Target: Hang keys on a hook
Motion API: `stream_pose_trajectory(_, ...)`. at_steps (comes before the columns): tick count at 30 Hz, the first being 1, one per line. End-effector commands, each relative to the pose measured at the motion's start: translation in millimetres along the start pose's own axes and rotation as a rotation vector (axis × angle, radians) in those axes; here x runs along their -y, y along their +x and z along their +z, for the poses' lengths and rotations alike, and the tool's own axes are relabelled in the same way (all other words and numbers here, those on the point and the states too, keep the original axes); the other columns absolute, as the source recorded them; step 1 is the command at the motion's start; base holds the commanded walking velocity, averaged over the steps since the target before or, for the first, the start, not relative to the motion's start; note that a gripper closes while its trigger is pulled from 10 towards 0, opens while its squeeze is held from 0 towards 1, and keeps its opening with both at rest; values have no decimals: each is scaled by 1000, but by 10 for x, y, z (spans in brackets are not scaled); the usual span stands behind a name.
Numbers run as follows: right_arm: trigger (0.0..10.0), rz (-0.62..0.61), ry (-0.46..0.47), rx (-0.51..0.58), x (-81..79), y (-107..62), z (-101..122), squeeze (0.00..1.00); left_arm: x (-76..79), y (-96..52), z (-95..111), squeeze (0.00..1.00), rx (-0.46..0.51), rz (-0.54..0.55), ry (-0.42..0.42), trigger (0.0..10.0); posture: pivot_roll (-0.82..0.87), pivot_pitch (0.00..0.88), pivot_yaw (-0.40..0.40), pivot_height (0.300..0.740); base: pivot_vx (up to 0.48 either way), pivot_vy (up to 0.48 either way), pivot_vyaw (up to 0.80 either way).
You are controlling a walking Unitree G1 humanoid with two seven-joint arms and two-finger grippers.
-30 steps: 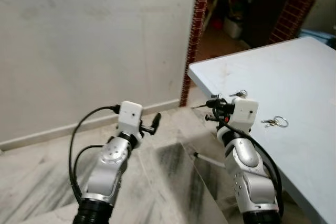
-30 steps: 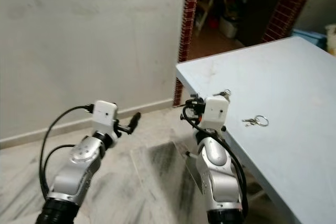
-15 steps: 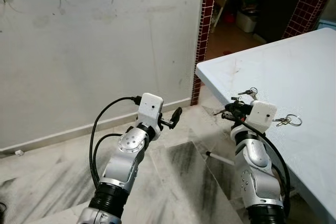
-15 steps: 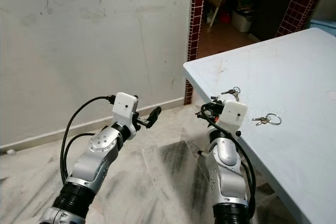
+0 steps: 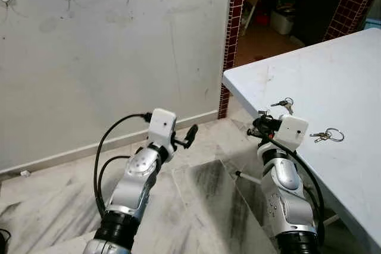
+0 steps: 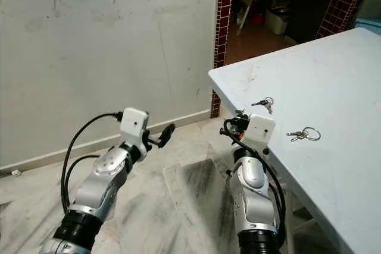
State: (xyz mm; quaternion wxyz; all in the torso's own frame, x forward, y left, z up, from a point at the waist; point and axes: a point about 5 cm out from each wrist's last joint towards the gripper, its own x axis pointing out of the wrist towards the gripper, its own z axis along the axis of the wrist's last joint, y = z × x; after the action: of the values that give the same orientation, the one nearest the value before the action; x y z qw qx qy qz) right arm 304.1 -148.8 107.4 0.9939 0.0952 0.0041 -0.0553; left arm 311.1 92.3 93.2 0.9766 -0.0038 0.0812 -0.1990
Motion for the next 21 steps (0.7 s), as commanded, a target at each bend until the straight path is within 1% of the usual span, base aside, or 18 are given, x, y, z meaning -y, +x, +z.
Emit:
stream_pose_trajectory(1,10000,35,-5,16,-74,10,64,0,-42,-22,51,0,22,26,-3,10000,108,0,-15,740,0,0,0)
stream_pose_trajectory(4,10000,55,-14,2,-81,12,47,0,-52,-23,68,0,33,47,-14,10000,117,0,-51,740,0,0,0)
stream_pose_trajectory(8,10000,72,-20,-3,-104,40,49,0,-58,-11,98,0,44,59,-20,10000,121,0,-64,740,0,0,0)
stream_pose_trajectory(11,10000,86,-28,10,-140,66,93,0,-58,0,109,0,46,60,-24,10000,113,0,-58,740,0,0,0)
stream_pose_trajectory(15,10000,80,-33,23,-129,79,130,0,-32,10,114,0,47,49,-24,10000,100,0,-43,740,0,0,0)
stream_pose_trajectory(17,10000,64,-29,26,-103,73,133,0,-12,20,119,0,46,34,-22,10000,96,0,-39,740,0,0,0)
stream_pose_trajectory(21,10000,54,-16,30,-105,35,127,0,-13,41,141,0,46,26,-20,10000,84,0,-26,740,0,0,0)
